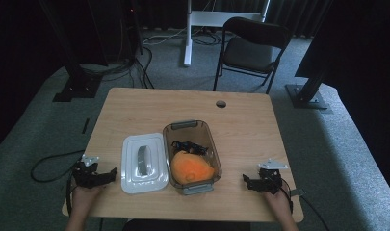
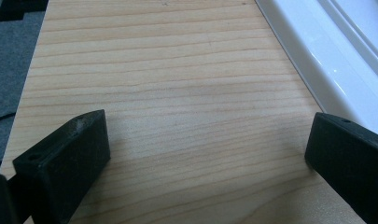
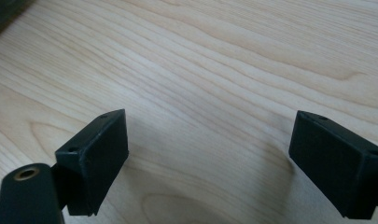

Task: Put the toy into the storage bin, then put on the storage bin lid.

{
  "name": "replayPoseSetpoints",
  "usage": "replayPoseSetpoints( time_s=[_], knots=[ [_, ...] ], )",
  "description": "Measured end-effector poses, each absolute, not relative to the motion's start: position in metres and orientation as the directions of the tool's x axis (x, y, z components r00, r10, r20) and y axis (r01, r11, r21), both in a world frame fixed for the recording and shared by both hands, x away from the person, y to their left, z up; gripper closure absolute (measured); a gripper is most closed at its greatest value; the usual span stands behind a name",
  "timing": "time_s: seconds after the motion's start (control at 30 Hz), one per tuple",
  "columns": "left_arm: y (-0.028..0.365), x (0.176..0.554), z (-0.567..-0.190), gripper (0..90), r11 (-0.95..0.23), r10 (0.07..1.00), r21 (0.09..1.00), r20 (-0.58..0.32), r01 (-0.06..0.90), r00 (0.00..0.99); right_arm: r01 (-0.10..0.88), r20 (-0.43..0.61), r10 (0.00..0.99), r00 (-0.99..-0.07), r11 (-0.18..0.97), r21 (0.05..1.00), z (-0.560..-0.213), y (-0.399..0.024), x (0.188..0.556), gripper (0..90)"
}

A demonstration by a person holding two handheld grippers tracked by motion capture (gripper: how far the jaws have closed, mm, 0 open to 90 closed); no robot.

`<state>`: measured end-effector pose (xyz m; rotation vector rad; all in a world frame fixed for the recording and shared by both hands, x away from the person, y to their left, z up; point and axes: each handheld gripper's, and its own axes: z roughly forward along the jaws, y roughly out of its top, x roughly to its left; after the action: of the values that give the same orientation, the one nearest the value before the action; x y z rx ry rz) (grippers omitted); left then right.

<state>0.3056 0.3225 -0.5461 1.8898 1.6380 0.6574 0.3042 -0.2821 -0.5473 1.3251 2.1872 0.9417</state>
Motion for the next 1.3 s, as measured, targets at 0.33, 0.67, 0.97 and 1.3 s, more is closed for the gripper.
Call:
replayPoseSetpoints(
  time_s=[0.33, 0.67, 0.97, 1.3],
  knots=[
    [0.323, 0.305, -0.546, 0.3, -0.109, 0.99, 0.683, 0.009, 0.722, 0.141, 0.648, 0.008, 0.935, -0.355, 0.24, 0.723, -0.55, -0.291, 0.297, 10.8],
    [0.323, 0.305, -0.546, 0.3, -0.109, 0.99, 0.683, 0.009, 0.722, 0.141, 0.649, 0.007, 0.936, -0.353, 0.239, 0.722, -0.55, -0.293, 0.295, 10.8],
    [0.323, 0.304, -0.546, 0.3, -0.112, 0.989, 0.683, 0.009, 0.722, 0.145, 0.649, 0.008, 0.936, -0.353, 0.239, 0.722, -0.55, -0.293, 0.295, 10.8],
    [0.325, 0.302, -0.541, 0.8, -0.087, 0.994, 0.649, 0.005, 0.756, 0.11, 0.649, 0.009, 0.936, -0.353, 0.238, 0.722, -0.55, -0.293, 0.295, 10.8]
  ],
)
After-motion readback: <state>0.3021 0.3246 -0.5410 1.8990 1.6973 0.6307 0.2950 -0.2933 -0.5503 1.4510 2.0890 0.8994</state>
